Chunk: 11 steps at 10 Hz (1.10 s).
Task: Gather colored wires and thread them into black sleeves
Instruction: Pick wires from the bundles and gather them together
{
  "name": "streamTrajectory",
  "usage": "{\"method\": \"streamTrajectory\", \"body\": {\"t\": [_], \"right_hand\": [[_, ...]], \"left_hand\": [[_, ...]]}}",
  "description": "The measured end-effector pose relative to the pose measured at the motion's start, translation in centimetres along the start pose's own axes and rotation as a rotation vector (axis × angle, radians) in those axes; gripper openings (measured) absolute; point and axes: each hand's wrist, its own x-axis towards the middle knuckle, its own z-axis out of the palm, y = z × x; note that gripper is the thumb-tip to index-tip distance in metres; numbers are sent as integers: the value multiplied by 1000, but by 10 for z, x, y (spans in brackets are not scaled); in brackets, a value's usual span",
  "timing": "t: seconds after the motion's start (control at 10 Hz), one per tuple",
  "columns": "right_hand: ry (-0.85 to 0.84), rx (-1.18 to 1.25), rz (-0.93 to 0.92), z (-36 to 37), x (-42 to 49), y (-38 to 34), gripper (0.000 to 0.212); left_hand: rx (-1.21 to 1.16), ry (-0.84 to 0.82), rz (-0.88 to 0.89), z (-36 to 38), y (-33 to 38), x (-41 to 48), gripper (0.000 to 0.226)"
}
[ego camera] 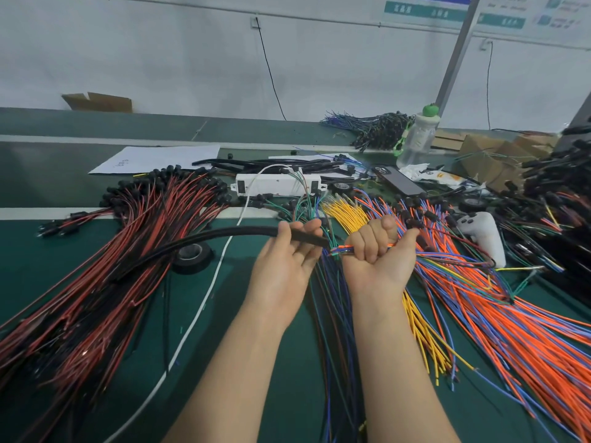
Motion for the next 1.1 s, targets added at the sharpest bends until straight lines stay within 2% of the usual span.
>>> {"method": "streamTrajectory", "body": {"t": [0.1, 0.3, 0.4, 0.5, 0.6, 0.8, 1.1], "right_hand": [[21, 22, -12, 0, -1, -1, 64], [41, 60, -58, -1, 1, -3, 61], [53, 67, -69, 0, 2, -3, 62], [61, 62, -70, 1, 1, -3, 61], [58, 64, -68, 2, 0, -3, 60], [50, 54, -69, 3, -1, -5, 62], [122, 5, -170, 1, 2, -7, 63]], "left_hand": [[42, 65, 9, 12, 5, -18, 29], [11, 33, 40, 98, 28, -86, 80], [-65, 135, 53, 108, 20, -89, 82], [-61, 144, 71, 109, 15, -89, 83], [-44, 81, 93, 97, 10, -80, 82], [50, 156, 49, 11, -5, -17, 25], [55, 9, 28, 4, -17, -7, 12]]}}
